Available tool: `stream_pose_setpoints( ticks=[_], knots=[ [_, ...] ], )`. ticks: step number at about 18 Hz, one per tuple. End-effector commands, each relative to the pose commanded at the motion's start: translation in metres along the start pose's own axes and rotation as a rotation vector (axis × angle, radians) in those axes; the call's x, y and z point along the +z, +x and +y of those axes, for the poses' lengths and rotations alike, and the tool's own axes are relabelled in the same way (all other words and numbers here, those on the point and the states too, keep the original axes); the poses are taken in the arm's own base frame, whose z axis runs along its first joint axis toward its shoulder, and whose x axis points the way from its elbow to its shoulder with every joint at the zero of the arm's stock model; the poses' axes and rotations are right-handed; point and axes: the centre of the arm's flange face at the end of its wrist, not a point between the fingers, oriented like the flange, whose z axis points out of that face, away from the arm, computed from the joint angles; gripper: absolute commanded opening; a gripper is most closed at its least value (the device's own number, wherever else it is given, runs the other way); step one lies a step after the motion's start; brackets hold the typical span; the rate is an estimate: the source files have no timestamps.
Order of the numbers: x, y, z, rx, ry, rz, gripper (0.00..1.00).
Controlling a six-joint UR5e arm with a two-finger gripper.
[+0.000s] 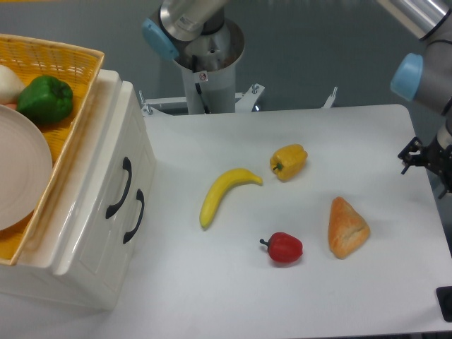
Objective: Slide open the top white drawer
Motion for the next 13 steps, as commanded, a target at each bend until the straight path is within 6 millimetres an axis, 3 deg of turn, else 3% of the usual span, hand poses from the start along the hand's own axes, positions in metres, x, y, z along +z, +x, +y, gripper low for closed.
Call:
stream_pose_setpoints(
  ticks=[3,6,9,13],
  knots=[
    [-0.002,0.009,-0.027,-0.061,-0.026,0.0,1.0],
    [-0.01,0.033,-0.072,-0.115,-0.037,-0.002,1.0],
    [-0.028,0.048,-0.087,-0.167,-0.026,-0.012,1.0],
    [-0.027,0.076,-0.11,-0.232,-0.017,0.011,1.0]
  ],
)
